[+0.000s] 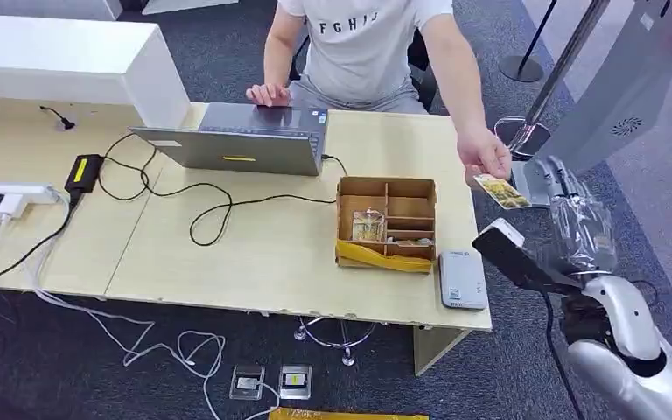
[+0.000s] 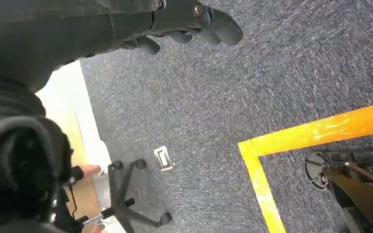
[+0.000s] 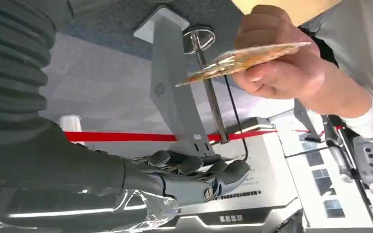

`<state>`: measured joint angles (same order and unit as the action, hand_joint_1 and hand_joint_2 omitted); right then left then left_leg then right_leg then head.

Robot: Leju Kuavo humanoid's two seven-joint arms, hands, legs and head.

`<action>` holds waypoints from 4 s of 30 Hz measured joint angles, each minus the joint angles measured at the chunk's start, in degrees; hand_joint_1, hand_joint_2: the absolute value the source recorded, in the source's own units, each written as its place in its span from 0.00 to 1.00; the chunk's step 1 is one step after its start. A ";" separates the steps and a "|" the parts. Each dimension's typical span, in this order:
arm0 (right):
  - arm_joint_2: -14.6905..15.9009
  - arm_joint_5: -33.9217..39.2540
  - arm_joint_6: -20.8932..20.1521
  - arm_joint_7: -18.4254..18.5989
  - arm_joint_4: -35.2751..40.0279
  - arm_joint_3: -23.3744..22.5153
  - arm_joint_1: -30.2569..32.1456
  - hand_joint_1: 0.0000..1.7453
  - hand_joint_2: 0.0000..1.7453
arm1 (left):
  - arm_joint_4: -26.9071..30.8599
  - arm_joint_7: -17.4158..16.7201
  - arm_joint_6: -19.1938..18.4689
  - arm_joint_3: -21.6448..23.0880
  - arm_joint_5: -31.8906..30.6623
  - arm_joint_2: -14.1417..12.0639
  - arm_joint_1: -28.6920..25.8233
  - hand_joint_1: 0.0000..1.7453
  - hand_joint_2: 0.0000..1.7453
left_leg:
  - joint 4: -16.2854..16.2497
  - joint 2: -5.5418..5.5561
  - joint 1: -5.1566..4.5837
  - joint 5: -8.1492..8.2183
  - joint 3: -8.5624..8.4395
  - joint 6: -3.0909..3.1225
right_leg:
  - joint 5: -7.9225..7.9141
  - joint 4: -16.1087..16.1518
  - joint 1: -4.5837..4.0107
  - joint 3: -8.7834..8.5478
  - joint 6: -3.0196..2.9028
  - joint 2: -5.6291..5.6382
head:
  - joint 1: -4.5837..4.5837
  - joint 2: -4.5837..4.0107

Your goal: Pass the card to the sensor for recognition and then transmit it.

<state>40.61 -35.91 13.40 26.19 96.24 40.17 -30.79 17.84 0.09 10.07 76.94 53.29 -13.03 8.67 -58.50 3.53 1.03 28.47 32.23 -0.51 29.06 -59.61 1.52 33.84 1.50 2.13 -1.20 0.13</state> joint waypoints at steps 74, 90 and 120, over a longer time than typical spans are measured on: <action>-20.07 12.26 13.31 -13.75 -38.82 6.41 2.17 1.00 1.00 | 0.02 -3.85 4.59 -0.48 -1.66 1.20 -0.69 0.00 0.00 | 0.00 -0.32 0.01 0.03 -0.11 -0.04 | -0.02 0.00 -0.02 0.04 -0.03 0.29 | 0.04 0.00; -20.94 21.49 15.67 -16.94 -41.40 3.10 2.31 1.00 1.00 | 0.02 -4.44 5.38 -0.59 -0.55 1.31 -0.83 0.00 0.00 | 0.00 -0.44 0.01 0.03 -0.16 -0.04 | -0.07 0.00 -0.02 0.04 -0.06 0.41 | 0.02 0.00; -18.69 28.37 13.51 -7.61 -21.97 2.34 -10.28 1.00 1.00 | 0.11 -2.43 2.45 -0.31 -5.64 0.17 -0.80 0.00 0.00 | 0.00 -0.57 0.02 0.02 -0.13 -0.04 | -0.17 -0.01 -0.03 0.07 -0.07 0.57 | 0.02 0.00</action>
<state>21.92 -7.54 26.91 18.58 74.27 42.51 -41.07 17.94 -2.34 12.52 76.63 47.65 -12.85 7.87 -58.50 2.95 1.05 28.48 32.10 -0.56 28.89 -59.62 1.49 33.92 1.43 2.70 -1.18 0.13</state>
